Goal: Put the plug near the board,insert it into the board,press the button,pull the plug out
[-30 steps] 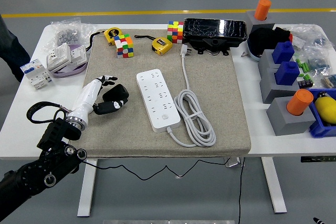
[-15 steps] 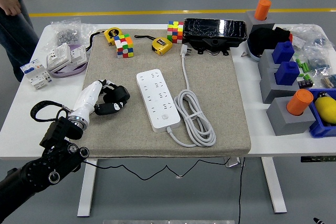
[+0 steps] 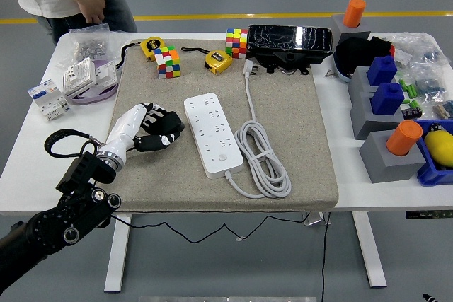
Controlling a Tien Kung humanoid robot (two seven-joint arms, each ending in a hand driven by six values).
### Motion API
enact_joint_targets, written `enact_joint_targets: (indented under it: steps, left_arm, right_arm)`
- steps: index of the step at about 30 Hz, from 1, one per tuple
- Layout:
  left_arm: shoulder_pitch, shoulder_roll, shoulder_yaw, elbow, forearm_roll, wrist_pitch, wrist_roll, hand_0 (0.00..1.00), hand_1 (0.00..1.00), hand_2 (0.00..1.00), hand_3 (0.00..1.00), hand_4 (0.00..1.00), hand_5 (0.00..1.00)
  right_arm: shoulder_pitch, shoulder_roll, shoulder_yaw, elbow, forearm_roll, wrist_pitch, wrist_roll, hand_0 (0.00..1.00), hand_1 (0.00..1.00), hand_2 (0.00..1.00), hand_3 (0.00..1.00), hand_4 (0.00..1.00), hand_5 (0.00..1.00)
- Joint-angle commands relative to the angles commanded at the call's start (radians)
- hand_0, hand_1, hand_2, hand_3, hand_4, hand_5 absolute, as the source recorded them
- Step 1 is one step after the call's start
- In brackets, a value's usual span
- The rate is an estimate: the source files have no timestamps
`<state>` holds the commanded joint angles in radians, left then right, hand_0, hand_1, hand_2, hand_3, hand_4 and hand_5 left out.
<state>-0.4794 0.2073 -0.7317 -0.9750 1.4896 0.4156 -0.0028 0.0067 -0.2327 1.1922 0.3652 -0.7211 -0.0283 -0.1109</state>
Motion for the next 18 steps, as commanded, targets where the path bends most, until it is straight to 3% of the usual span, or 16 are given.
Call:
enact_joint_targets:
  steps: [9, 18]
  left_arm:
    - [-0.044, 0.011, 0.054, -0.041, -0.055, -0.071, -0.001, 0.410, 0.381, 0.415, 0.516, 0.463, 0.048]
    - [-0.063, 0.002, 0.086, -0.018, -0.068, -0.074, -0.007, 0.412, 0.383, 0.415, 0.515, 0.465, 0.053]
  right_arm:
    - [0.002, -0.001, -0.003, 0.000, 0.001, 0.000, 0.000, 0.543, 0.646, 0.664, 0.562, 0.901, 0.426]
    - [0.002, -0.002, -0.005, -0.001, 0.003, 0.000, 0.000, 0.543, 0.645, 0.664, 0.561, 0.900, 0.426]
